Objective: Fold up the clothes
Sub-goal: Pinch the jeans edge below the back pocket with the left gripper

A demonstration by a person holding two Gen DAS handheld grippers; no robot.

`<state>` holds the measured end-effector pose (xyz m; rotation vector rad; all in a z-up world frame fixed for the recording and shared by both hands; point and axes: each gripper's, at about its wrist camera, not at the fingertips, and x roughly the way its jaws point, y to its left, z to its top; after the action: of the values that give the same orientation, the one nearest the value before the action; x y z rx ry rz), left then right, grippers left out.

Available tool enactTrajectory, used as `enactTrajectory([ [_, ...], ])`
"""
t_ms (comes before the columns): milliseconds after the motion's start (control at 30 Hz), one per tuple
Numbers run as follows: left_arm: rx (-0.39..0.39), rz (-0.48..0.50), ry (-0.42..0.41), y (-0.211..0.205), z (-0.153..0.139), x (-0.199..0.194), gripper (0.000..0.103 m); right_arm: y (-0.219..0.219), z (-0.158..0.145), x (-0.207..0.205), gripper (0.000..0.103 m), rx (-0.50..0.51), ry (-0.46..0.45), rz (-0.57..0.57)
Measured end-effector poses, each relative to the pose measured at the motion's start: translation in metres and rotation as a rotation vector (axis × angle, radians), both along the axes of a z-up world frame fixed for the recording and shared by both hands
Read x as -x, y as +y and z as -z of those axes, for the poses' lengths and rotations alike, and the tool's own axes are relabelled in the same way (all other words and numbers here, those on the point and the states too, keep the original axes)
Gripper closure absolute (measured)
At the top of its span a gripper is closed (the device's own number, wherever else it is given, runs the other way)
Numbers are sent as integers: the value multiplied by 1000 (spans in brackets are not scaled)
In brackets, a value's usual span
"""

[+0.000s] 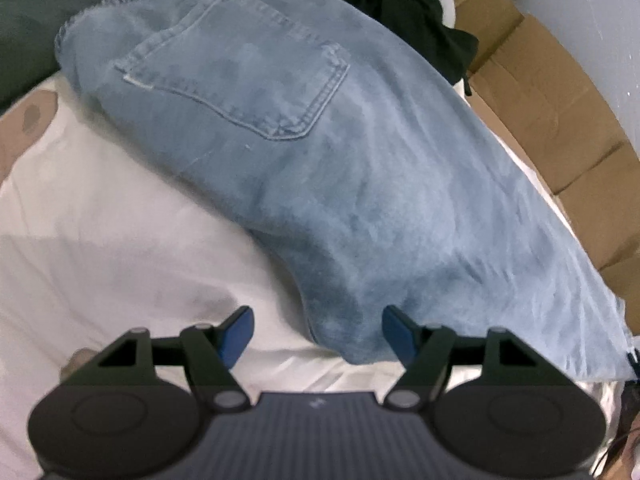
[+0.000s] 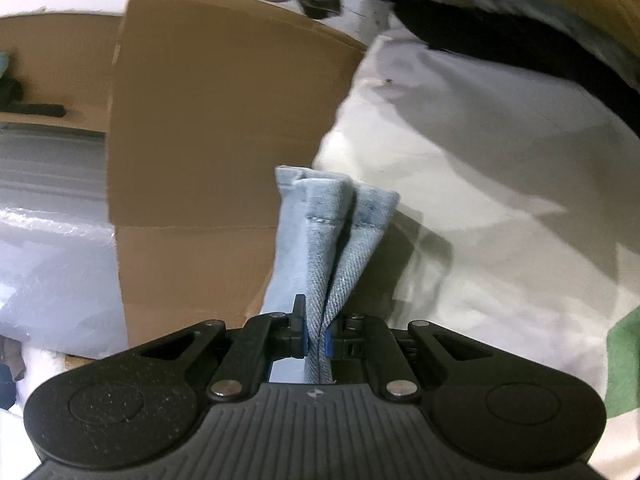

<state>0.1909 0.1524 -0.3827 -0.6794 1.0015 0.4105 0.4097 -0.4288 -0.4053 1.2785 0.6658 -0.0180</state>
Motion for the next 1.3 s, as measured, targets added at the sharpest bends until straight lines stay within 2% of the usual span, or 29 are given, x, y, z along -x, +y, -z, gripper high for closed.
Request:
enactTrajectory([
  [200, -3, 43, -26, 7, 17, -12, 30, -1, -9, -10, 97, 24, 3, -14],
  [367, 58, -6, -88, 15, 23, -21, 22, -1, 0, -11, 97, 32, 28, -23],
  [433, 139, -52, -121, 17, 26, -21, 19, -1, 2, -9, 97, 29, 32, -21],
  [500, 246, -76, -159, 18, 28, -22, 27, -1, 3, -10, 97, 32, 37, -23],
  [633, 265, -77, -181, 13, 24, -20, 28, -2, 1, -11, 97, 32, 37, -27],
  [800, 344, -140, -210, 17, 26, -2, 41, -3, 1, -10, 97, 32, 37, -33],
  [900, 325, -117, -199, 13, 24, 2, 46, -3, 2, -10, 97, 30, 35, -28],
  [1100, 263, -93, -132, 6, 34, 7, 47, -3, -5, -11, 97, 61, 16, -34],
  [1300, 230, -93, -130, 5, 31, 19, 47, -4, -4, -12, 97, 66, 26, -32],
])
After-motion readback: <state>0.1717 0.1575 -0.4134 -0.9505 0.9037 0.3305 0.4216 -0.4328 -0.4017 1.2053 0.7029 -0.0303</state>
